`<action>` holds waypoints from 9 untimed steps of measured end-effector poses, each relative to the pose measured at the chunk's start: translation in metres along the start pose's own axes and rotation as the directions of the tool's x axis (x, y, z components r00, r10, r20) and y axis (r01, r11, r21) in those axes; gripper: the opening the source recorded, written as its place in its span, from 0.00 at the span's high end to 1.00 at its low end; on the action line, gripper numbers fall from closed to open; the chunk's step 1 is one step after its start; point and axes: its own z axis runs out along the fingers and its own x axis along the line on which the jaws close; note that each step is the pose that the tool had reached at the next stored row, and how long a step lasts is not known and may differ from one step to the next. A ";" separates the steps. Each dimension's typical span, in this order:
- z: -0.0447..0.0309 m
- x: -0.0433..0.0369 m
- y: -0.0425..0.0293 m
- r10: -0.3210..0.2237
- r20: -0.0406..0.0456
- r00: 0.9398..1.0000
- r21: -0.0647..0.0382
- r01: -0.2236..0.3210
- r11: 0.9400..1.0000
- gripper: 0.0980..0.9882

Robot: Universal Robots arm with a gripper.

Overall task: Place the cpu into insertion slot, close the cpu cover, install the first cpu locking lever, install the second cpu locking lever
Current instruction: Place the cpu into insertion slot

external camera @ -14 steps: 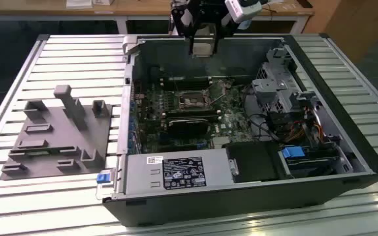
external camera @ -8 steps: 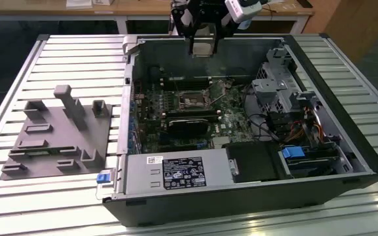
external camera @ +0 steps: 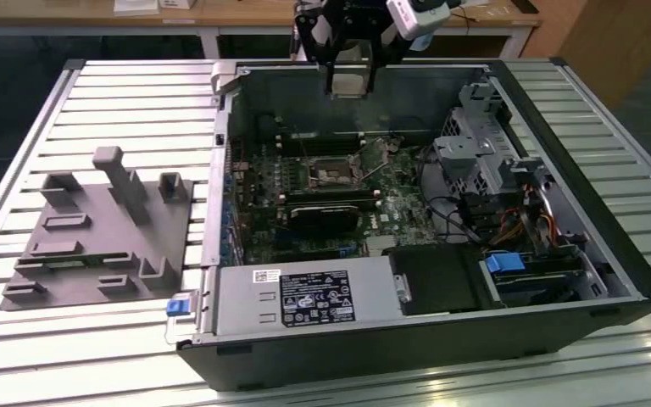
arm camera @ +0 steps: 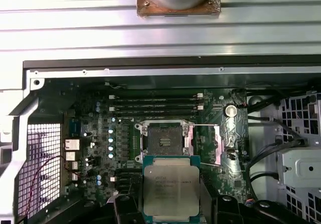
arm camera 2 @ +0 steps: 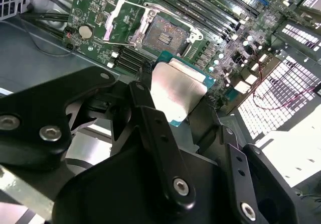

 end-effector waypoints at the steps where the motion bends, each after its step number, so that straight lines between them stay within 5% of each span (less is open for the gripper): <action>1: 0.0000 0.0000 0.0000 0.005 0.000 1.000 0.000 -0.005 1.000 0.51; 9: 0.0003 0.0000 0.0000 0.047 0.004 0.999 -0.001 -0.047 0.999 0.51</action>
